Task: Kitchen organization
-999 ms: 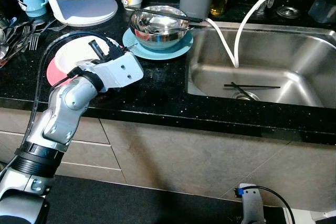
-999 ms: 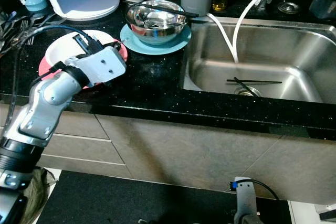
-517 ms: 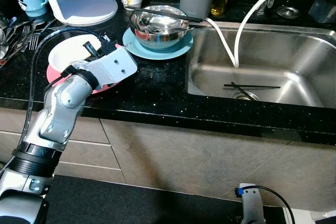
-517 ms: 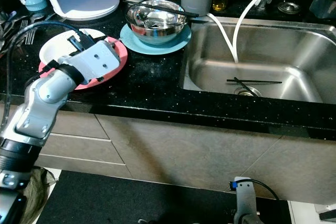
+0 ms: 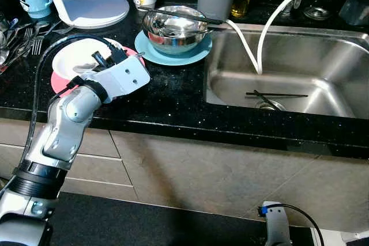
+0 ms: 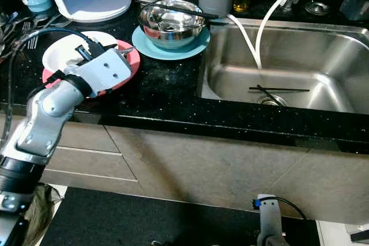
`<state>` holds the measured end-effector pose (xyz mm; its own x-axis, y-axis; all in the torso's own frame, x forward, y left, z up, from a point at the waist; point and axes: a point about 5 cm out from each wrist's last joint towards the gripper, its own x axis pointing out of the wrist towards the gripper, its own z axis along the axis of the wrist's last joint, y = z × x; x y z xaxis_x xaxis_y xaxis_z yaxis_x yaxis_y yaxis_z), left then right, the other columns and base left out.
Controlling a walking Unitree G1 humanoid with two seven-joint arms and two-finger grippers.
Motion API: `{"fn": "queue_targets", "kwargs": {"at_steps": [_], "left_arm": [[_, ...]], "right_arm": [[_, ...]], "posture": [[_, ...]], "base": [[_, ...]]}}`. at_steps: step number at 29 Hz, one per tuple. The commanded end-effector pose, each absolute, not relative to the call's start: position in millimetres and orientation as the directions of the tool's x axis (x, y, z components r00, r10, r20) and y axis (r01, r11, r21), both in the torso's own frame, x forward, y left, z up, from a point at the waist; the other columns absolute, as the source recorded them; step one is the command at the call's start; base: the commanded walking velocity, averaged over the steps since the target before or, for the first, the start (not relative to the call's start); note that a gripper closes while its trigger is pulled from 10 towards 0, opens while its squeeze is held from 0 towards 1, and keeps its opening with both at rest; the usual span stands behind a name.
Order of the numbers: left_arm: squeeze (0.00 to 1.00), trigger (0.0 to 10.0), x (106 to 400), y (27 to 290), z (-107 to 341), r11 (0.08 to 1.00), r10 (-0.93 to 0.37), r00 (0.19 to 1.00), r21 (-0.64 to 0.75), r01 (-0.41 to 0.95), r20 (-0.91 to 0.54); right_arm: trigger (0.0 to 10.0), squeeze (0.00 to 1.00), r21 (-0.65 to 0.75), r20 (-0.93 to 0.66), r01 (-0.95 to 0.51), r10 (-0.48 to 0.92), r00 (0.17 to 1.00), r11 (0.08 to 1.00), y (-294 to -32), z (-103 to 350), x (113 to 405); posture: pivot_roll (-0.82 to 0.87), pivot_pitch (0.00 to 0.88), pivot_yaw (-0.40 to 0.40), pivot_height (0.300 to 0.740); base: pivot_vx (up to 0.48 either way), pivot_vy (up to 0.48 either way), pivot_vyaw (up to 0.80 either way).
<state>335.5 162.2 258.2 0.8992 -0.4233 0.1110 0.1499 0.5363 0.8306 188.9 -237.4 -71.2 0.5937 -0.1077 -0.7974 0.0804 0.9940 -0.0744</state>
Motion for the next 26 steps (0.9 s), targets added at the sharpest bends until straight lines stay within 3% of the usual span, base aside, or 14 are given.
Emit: {"fn": "queue_targets", "kwargs": {"at_steps": [1, 11, 26], "left_arm": [[0.00, 10.0, 331, 155, 252, 0.530, -0.464, 0.881, 0.824, 0.200, 0.085], [0.00, 10.0, 328, 154, 249, 0.533, -0.442, 0.893, 0.825, 0.190, 0.080], [0.00, 10.0, 324, 175, 256, 0.553, -0.327, 0.938, 0.828, 0.093, 0.114]], "right_arm": [[10.0, 0.00, -0.083, -0.808, 0.084, -0.116, 0.577, 0.993, -239, -74, 182], [10.0, 0.00, -0.087, -0.810, 0.078, -0.116, 0.575, 0.993, -240, -75, 181], [10.0, 0.00, -0.088, -0.809, 0.073, -0.115, 0.576, 0.993, -240, -74, 182]], "posture": [[0.00, 0.146, -0.013, 0.740], [0.00, 0.140, -0.011, 0.740], [0.01, 0.141, -0.011, 0.740]], "base": [[0.000, 0.000, 0.00], [0.000, 0.000, 0.00], [0.000, 0.000, 0.00]]}}
